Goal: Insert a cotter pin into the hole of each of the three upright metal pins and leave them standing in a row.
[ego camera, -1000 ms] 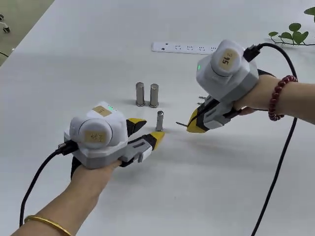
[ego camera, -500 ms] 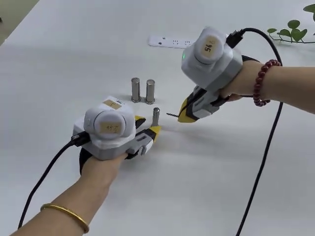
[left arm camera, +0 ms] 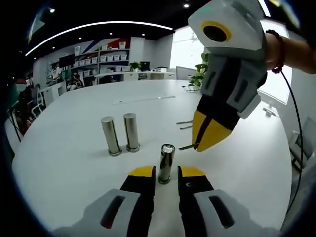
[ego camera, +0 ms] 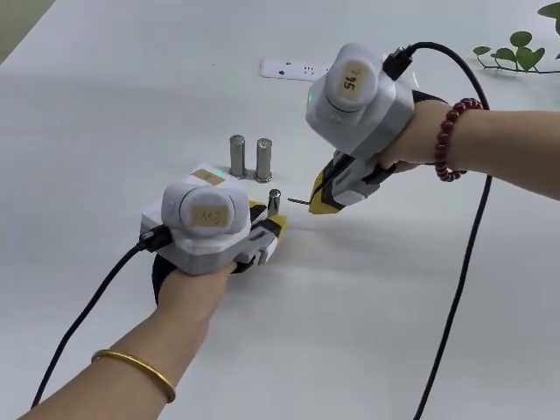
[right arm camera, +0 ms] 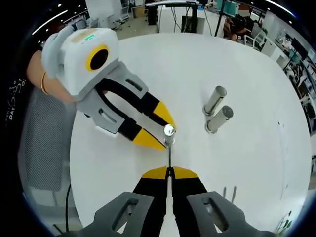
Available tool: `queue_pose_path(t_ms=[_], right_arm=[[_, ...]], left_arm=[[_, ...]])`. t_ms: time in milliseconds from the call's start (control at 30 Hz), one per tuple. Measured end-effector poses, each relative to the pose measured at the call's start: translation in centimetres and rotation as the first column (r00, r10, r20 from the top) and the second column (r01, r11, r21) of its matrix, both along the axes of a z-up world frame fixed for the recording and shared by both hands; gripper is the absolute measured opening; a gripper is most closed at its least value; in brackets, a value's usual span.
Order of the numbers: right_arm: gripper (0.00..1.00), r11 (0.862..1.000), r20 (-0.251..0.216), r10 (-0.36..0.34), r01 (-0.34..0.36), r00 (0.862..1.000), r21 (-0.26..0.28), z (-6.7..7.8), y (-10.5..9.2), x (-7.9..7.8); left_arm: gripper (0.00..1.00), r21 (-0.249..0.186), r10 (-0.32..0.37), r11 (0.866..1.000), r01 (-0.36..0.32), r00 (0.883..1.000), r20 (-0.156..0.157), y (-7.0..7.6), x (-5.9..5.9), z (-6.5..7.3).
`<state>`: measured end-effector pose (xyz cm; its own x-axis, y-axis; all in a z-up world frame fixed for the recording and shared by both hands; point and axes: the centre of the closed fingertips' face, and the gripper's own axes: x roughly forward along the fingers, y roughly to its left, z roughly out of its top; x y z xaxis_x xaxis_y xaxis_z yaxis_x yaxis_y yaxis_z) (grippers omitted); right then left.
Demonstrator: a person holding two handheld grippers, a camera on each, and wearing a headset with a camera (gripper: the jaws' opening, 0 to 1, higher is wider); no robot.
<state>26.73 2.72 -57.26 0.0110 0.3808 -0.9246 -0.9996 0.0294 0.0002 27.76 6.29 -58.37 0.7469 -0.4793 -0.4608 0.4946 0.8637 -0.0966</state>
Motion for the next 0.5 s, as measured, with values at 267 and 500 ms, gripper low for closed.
queue_pose_path(t_ms=[267, 500], right_arm=[[0.00, 1.000, 0.003, 0.011, -0.011, 1.000, 0.014, 0.25, 0.69, 0.02], [0.00, 1.000, 0.003, 0.012, -0.012, 1.000, 0.018, 0.52, 1.06, -0.21]], left_arm=[[0.12, 0.031, 0.000, 1.000, 0.001, 1.000, -0.002, 0.01, 0.11, -0.45], [0.08, 0.048, -0.006, 0.999, 0.006, 1.000, 0.000, -0.10, 0.09, -0.79]])
